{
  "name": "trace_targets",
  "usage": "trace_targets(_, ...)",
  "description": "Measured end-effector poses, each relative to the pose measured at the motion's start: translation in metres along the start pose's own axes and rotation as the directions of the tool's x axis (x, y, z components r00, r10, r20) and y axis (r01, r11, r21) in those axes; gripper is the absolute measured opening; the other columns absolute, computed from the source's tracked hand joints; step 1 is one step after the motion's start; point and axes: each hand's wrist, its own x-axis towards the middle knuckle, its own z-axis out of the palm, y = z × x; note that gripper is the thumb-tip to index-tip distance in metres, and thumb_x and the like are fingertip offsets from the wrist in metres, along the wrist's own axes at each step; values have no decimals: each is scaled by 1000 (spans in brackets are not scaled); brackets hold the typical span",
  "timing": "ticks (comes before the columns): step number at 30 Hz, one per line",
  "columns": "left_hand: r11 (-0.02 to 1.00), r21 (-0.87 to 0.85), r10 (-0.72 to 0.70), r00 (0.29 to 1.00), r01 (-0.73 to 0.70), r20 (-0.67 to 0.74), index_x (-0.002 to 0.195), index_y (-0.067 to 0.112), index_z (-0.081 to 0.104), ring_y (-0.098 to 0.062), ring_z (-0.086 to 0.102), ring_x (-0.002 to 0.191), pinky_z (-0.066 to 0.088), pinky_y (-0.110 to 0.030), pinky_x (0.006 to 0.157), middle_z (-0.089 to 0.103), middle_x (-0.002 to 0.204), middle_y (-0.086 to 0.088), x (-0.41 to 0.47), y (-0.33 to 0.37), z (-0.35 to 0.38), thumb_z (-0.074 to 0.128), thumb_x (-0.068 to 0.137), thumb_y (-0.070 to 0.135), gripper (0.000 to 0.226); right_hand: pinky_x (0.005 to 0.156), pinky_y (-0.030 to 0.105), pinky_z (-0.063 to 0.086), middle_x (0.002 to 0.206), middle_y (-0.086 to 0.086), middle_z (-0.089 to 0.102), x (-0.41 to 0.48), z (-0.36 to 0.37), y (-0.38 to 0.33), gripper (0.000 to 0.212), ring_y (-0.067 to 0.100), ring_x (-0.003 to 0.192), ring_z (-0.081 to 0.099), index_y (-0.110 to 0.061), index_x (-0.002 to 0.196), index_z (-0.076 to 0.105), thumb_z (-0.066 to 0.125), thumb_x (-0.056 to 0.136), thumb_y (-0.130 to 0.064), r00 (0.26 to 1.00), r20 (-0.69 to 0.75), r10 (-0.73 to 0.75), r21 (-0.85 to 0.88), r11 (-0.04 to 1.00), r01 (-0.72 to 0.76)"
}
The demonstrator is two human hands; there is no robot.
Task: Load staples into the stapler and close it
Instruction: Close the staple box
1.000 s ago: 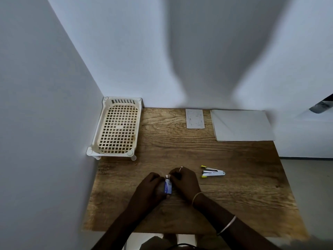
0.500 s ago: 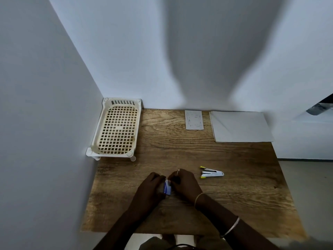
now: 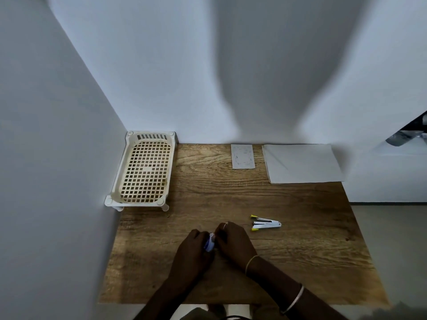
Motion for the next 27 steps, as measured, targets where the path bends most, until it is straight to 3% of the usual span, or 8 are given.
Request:
trace_targets(3, 996, -31, 81, 997, -81, -3, 130, 24, 64, -4, 54, 98, 34, -7, 72, 62, 120, 4, 3, 8, -1, 68, 94, 29, 37, 96, 28, 48, 133, -2, 57, -10, -11, 8, 44, 16, 119, 58, -22, 134, 57, 65, 90, -21, 993, 72, -96, -106, 989, 103)
trace_targets(5, 987, -61, 149, 989, -148, 2, 134, 19, 62, -11, 58, 108, 34, -10, 83, 62, 125, 0, 7, 18, -4, 70, 91, 22, 44, 97, 33, 49, 142, -4, 52, -16, -23, 16, 56, 17, 126, 52, -27, 144, 46, 61, 91, -18, 980, 87, -178, -224, 955, 193)
trace_targets(9, 963, -79, 256, 967, -256, -14, 132, 11, 62, -20, 59, 116, 29, -10, 92, 65, 126, -6, 22, 50, -1, 69, 88, 9, 44, 91, 31, 49, 130, -5, 61, -25, -54, 36, 48, 16, 119, 56, -27, 139, 51, 59, 92, -18, 975, -24, -219, -313, 928, 201)
trace_targets(13, 923, -52, 382, 924, -382, -13, 124, 16, 63, -17, 58, 109, 37, -17, 87, 66, 120, -2, 42, 84, 15, 67, 89, 10, 36, 68, 30, 53, 100, -2, 70, -28, -84, 56, 30, 19, 91, 66, -21, 112, 70, 73, 82, -16, 971, -105, -215, -452, 880, 146)
trace_targets(19, 873, 58, 479, 874, -484, 79, 129, 16, 57, -22, 60, 107, 43, -27, 85, 65, 122, -3, 69, 107, 38, 67, 88, 13, 41, 81, 30, 52, 110, 0, 69, -24, -97, 90, 23, 18, 101, 63, -20, 116, 67, 62, 93, -21, 989, -95, -114, -409, 910, 66)
trace_targets(24, 867, 93, 477, 869, -490, 131, 135, 14, 55, -25, 60, 110, 44, -33, 89, 65, 125, -7, 72, 108, 48, 61, 94, 20, 42, 83, 27, 51, 112, -2, 67, -18, -99, 107, 22, 16, 102, 62, -24, 116, 65, 59, 95, -22, 996, -51, -73, -360, 932, 49)
trace_targets(27, 875, 87, 463, 876, -476, 138, 128, 11, 58, -26, 58, 112, 44, -34, 90, 64, 124, -9, 73, 106, 50, 59, 95, 20, 35, 86, 28, 52, 113, -3, 67, -13, -100, 111, 25, 14, 103, 62, -25, 117, 65, 61, 92, -21, 998, -5, -69, -343, 937, 63)
